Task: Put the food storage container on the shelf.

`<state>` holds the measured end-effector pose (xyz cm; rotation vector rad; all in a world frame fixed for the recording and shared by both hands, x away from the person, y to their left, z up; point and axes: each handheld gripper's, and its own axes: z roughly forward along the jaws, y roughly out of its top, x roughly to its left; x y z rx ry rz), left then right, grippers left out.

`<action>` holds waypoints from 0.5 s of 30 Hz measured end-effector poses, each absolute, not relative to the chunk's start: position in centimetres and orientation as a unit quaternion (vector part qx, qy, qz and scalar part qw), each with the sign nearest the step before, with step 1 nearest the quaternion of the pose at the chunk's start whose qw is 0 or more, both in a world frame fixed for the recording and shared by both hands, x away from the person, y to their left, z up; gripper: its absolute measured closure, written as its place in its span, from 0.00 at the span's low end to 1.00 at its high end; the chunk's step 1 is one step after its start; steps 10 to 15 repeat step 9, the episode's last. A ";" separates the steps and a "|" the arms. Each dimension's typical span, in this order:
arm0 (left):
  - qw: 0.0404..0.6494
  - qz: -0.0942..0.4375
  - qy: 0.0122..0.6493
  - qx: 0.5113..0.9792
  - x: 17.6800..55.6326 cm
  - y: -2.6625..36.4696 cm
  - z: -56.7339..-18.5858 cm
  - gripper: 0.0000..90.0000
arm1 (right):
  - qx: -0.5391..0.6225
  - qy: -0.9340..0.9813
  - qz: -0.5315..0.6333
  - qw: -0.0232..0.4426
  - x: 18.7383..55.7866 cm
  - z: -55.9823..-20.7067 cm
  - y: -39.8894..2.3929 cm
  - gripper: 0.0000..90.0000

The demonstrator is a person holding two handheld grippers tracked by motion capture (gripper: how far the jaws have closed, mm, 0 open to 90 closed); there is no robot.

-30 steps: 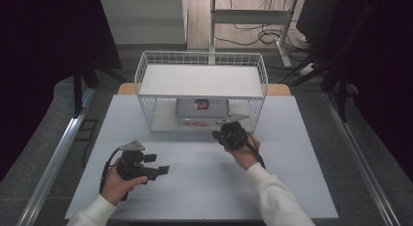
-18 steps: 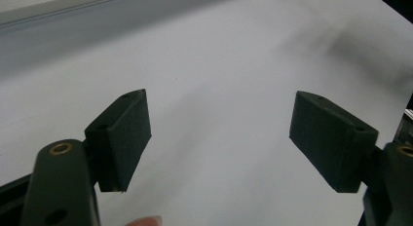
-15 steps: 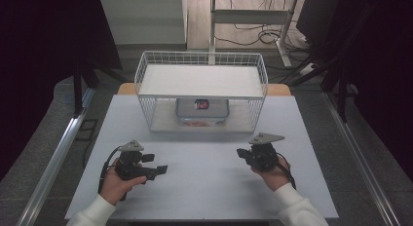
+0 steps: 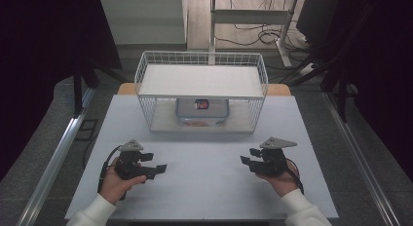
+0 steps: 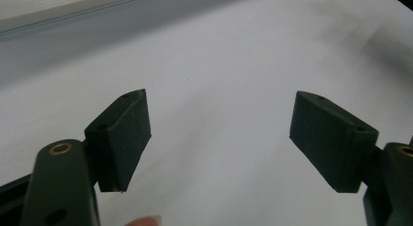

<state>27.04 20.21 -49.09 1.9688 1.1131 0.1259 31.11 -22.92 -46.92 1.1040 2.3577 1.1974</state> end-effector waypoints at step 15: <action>0.423 0.051 0.445 0.788 27.2 20.2 -49.1 0.25 | 0.391 0.810 0.415 0.136 31.2 -46.8 -23.3 0.29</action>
